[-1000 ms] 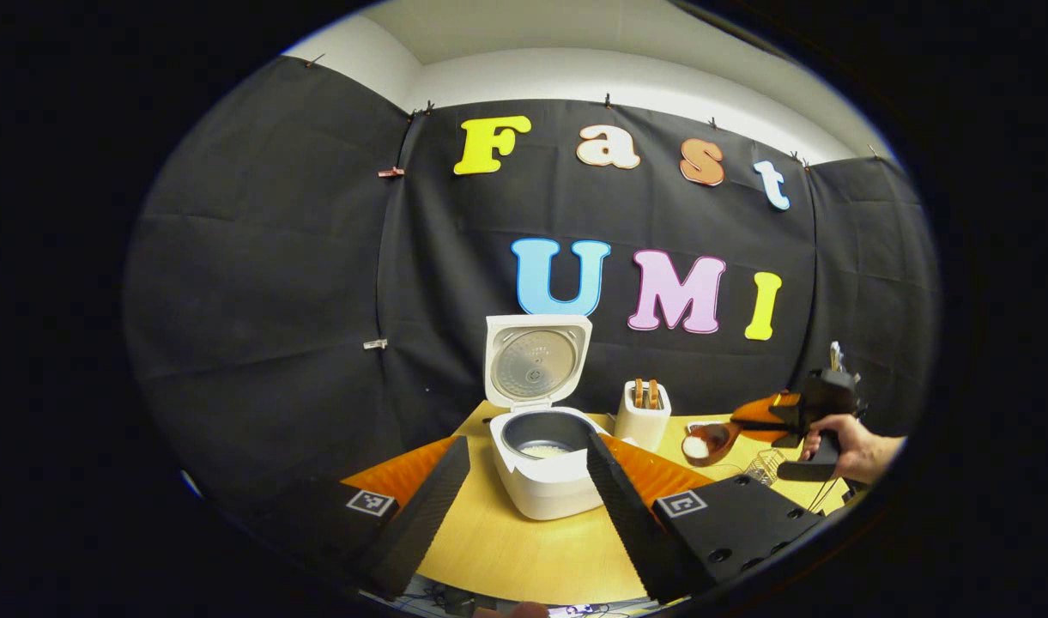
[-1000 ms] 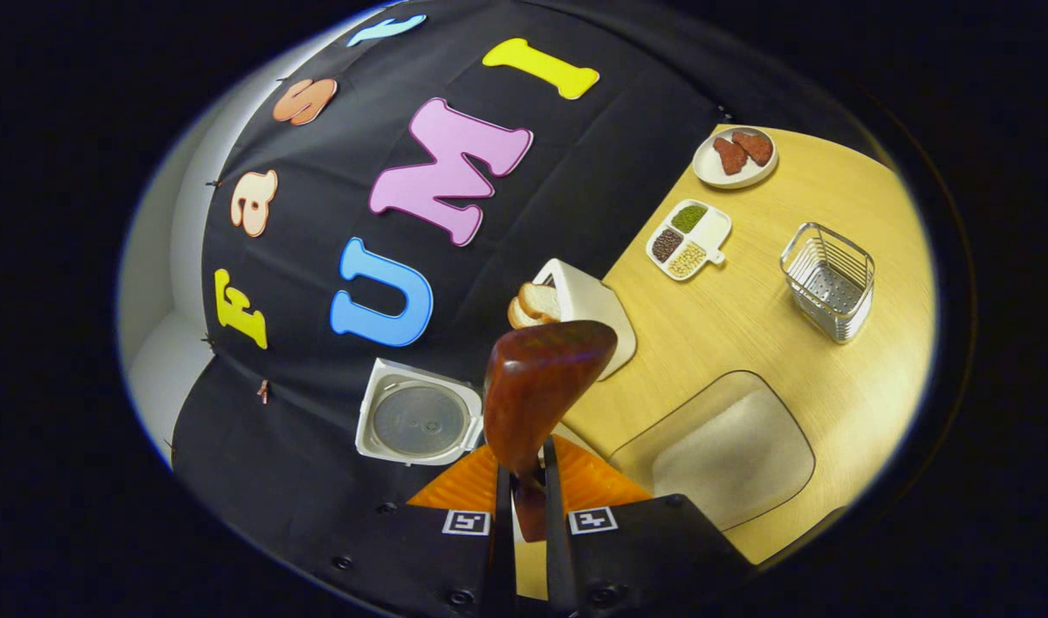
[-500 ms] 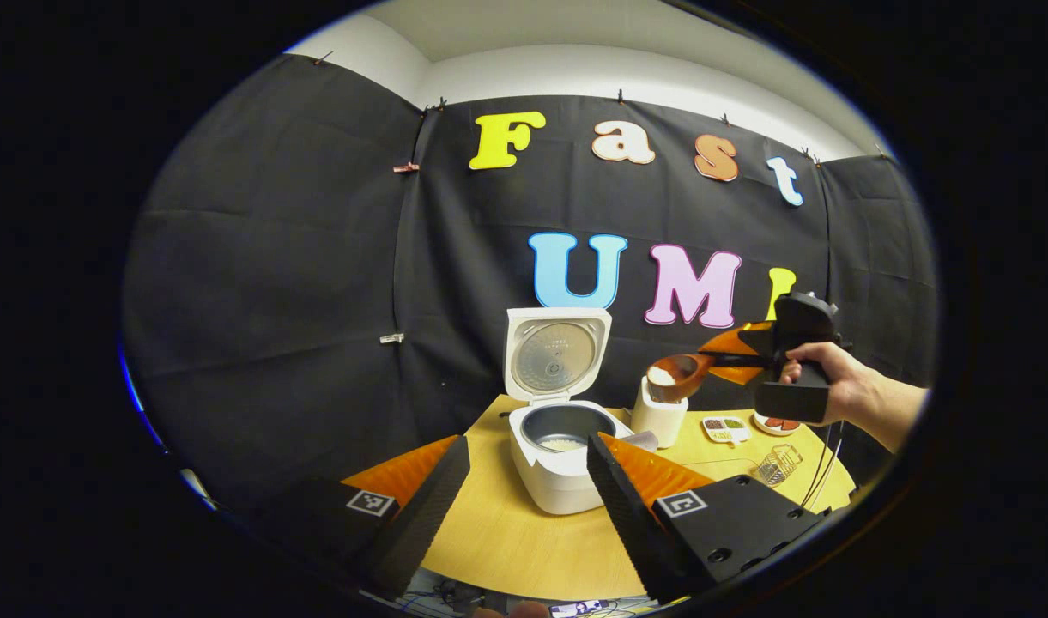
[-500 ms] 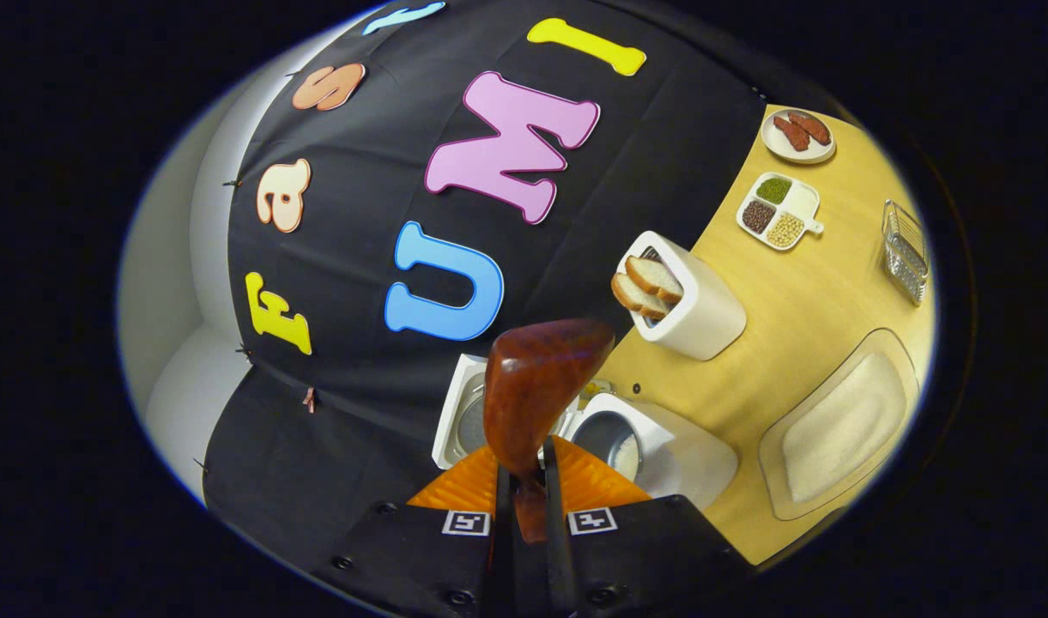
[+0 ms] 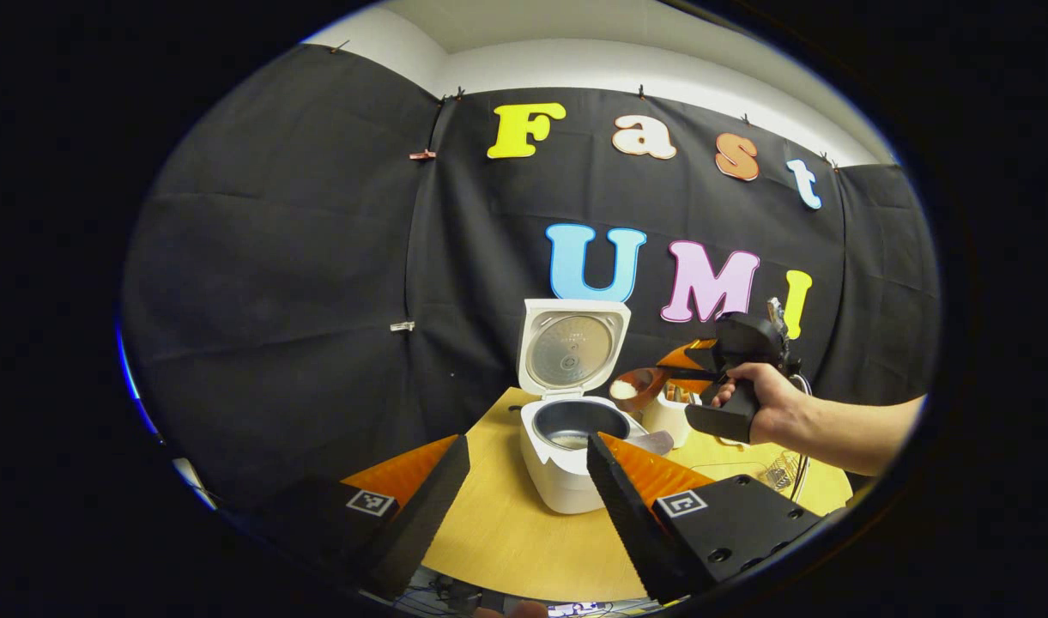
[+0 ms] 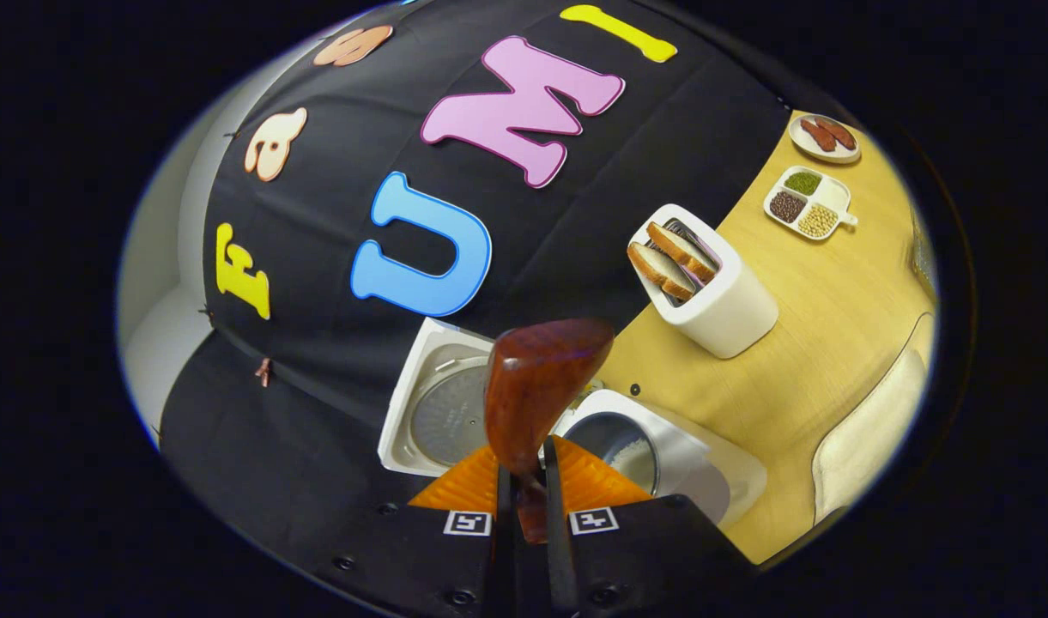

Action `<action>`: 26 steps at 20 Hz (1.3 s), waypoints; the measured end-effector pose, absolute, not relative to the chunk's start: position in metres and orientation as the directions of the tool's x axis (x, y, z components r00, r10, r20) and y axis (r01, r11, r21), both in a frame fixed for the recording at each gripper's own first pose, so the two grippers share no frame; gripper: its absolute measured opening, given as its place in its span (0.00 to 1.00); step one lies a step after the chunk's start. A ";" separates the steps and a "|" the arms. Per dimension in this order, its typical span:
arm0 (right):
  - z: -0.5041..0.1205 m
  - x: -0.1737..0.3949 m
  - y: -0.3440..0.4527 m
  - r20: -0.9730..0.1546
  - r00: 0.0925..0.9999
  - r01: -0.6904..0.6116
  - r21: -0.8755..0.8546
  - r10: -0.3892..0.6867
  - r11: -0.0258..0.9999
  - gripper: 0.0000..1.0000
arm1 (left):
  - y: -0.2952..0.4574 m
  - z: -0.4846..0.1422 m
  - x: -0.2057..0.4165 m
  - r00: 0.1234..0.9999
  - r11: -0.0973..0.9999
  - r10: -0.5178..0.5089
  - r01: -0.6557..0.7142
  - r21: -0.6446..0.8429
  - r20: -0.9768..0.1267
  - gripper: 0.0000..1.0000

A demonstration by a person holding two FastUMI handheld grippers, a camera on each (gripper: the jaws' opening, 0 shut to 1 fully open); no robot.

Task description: Close the left gripper, press the button to open the rice cooker; take a wooden spoon from the chopstick holder with the right hand, scoop a spoonful of rice and pour it into the rice cooker, then put the wooden spoon back into the chopstick holder.

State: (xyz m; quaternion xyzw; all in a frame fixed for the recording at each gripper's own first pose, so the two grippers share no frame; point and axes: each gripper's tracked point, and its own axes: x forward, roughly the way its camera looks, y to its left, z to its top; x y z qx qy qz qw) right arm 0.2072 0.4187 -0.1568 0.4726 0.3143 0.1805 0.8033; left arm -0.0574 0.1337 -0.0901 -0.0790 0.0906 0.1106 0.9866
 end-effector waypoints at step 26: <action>-0.164 0.229 0.525 -0.340 0.752 -0.599 0.006 0.564 0.801 0.18 | 0.155 -0.130 -0.129 0.902 0.911 0.318 -0.376 -0.171 -0.291 0.95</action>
